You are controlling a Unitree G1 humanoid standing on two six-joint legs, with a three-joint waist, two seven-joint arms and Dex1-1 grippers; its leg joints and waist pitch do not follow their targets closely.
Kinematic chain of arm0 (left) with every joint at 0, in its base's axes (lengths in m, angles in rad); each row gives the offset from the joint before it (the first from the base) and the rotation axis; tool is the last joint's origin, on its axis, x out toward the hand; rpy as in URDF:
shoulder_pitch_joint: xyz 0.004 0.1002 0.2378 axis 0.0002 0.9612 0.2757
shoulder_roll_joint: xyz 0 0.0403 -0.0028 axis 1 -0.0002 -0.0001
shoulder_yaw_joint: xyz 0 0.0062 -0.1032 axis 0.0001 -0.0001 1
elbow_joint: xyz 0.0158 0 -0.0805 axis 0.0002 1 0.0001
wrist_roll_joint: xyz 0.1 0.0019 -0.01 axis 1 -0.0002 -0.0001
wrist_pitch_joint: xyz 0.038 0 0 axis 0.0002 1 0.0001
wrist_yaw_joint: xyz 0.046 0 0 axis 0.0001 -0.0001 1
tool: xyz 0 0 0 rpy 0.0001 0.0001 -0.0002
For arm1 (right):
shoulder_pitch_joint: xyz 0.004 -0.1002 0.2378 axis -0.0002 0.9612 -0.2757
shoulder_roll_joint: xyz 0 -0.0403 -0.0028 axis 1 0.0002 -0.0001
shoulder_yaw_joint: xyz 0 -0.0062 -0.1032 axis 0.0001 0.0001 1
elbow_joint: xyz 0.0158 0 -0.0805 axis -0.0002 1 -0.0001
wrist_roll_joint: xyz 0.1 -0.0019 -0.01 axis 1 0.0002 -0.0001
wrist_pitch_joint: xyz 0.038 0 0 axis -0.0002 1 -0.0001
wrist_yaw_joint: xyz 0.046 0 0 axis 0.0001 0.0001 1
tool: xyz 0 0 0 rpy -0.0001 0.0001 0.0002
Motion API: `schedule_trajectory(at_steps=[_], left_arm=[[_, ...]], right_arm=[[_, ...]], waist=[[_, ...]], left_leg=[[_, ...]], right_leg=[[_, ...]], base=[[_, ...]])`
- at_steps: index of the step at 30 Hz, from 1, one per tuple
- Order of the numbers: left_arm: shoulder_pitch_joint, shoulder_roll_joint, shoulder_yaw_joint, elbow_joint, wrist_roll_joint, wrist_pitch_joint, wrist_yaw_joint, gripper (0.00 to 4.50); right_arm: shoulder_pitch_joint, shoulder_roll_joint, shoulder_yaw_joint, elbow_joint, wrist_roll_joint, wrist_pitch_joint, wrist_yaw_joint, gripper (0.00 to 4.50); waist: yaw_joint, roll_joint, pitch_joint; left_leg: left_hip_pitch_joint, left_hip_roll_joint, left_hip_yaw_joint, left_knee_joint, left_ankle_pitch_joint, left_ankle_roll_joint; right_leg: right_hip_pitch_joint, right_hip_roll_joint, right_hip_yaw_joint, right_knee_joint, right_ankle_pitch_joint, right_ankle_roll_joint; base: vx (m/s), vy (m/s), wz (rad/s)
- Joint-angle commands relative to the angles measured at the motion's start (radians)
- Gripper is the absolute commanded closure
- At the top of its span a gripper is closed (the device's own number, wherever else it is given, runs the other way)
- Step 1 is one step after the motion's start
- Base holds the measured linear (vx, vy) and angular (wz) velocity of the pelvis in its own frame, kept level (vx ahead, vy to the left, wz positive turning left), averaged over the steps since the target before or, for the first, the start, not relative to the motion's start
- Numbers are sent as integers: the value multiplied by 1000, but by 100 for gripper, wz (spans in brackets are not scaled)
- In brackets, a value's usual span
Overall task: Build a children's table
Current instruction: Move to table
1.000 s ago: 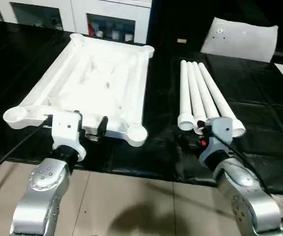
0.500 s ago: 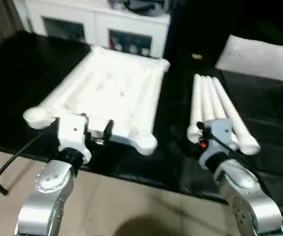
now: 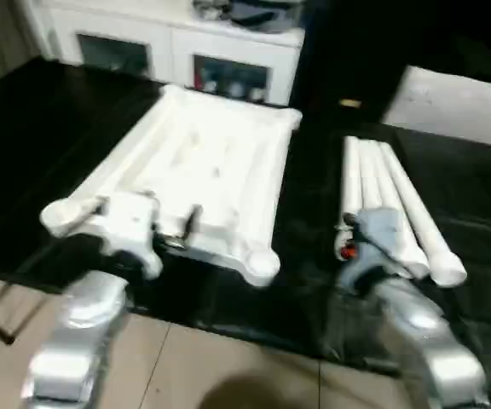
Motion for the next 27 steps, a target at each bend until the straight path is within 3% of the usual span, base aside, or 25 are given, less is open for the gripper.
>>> schedule_trajectory(at_steps=[1,2,3,4,5,6,7,8,9,10,11,12,13,14,16,17,18,19,21,23,27], left_arm=[[-12,-11,-34,3,0,-8,-10,7],[-14,-9,-37,6,-2,-10,-10,7],[-15,-8,-38,8,-2,-12,-10,7],[-16,-8,-39,9,-3,-12,-11,7],[-18,-7,-40,12,-3,-12,-13,7],[-19,-7,-40,13,-3,-12,-13,7],[-23,-7,-41,17,-3,-12,-16,7],[-26,-8,-41,21,-1,-12,-19,7],[-30,-8,-42,26,2,-14,-23,7],[-33,-8,-42,30,3,-14,-24,7],[-36,-11,-42,32,-4,-6,-30,7],[-45,-8,-48,38,-17,8,-41,7],[-45,-8,-48,38,-17,8,-41,7],[-51,-8,-51,42,-33,21,-51,7],[-59,-7,-50,46,-65,31,-80,7],[-67,1,-54,51,-79,40,-104,7],[-84,15,-61,65,-78,44,-127,7],[-91,20,-64,72,-76,43,-136,7],[-123,42,-77,112,-57,19,-170,7],[-148,65,-94,143,-55,-5,-219,7],[-209,152,-166,229,-62,-32,-398,7]], right_arm=[[-1,-10,-31,-4,-14,-6,-7,0],[-2,-10,-32,-3,-17,-7,-7,0],[-3,-10,-32,-2,-19,-7,-7,0],[-4,-11,-32,-1,-21,-8,-7,0],[-6,-12,-31,1,-24,-9,-7,0],[-6,-12,-31,1,-24,-10,-7,0],[-10,-15,-29,4,-30,-14,-8,0],[-12,-18,-28,6,-33,-18,-10,0],[-14,-20,-27,8,-34,-19,-12,0],[-17,-21,-27,10,-32,-19,-12,0],[-19,-23,-28,12,-35,-21,-13,0],[-27,-26,-34,17,-40,-21,-11,0],[-27,-26,-34,17,-40,-21,-11,0],[-33,-31,-37,21,-50,-15,-8,0],[-38,-37,-37,27,-54,-11,-4,0],[-43,-41,-37,31,-54,-10,0,0],[-49,-50,-35,37,-54,-9,7,0],[-52,-53,-34,39,-53,-9,10,0],[-61,-71,-31,46,-50,-11,24,0],[-68,-85,-30,50,-49,-13,43,0],[-87,-139,-20,61,-40,-8,123,0]], waist=[[48,26,4],[61,10,-23],[72,8,-33],[66,19,-25],[60,46,-11],[49,58,-4],[41,80,-23],[5,86,-39],[-4,85,-36],[-7,72,-37],[3,49,-42],[12,37,-46],[31,43,-50],[31,24,-77],[35,30,-64],[35,33,-45],[35,34,-42],[36,37,-34],[37,38,-25],[45,39,-24],[49,44,-20]], left_leg=[[-35,23,11,-11,-52,219],[-104,38,-10,44,41,131],[-106,41,-9,46,66,105],[-120,45,-6,20,126,77],[-81,68,8,-55,137,65],[-85,78,4,-90,92,66],[-10,98,-8,-102,31,75],[68,143,-70,-113,59,178],[78,155,-90,-112,110,249],[77,162,-98,-89,276,373],[30,112,-56,-42,461,386],[-26,70,-25,-27,533,352],[-71,58,-15,-37,551,263],[-74,61,-16,-27,610,179],[-78,54,-9,-38,589,111],[-66,72,-8,-59,384,33],[-63,79,-9,-66,317,17],[-57,88,-10,-80,196,-11],[-43,95,-4,-95,57,-28],[-38,102,5,-105,4,-27],[-41,104,14,-116,-55,-41]], right_leg=[[85,-151,142,-197,-253,-181],[167,-164,153,-195,-368,-229],[171,-154,155,-190,-316,-262],[165,-110,118,-175,-199,-296],[120,-61,51,-173,-202,-291],[119,-32,25,-161,-221,-265],[76,4,4,-124,-156,-232],[19,15,-24,-57,-30,-217],[-4,9,-26,-40,4,-181],[-30,-20,-9,-33,85,-128],[-10,-63,27,-69,263,-130],[40,-71,51,-67,410,-134],[77,-67,58,-61,577,-132],[97,-44,59,-29,782,-129],[90,-26,48,-31,867,-126],[80,-37,43,-57,685,-141],[80,-39,43,-65,603,-148],[77,-43,42,-79,427,-162],[70,-47,46,-96,229,-186],[65,-54,49,-108,117,-187],[53,-53,50,-114,34,-174]], base=[[47,-65,10],[53,-75,-1],[0,0,0],[0,0,0],[0,0,0],[78,16,2],[78,16,2],[121,11,7],[111,9,12],[111,9,12],[76,19,9],[53,-2,4],[53,-2,4],[0,0,0],[0,0,0],[0,0,0],[0,0,0],[0,0,0],[-57,-11,0],[-72,-7,1],[-75,2,2]])
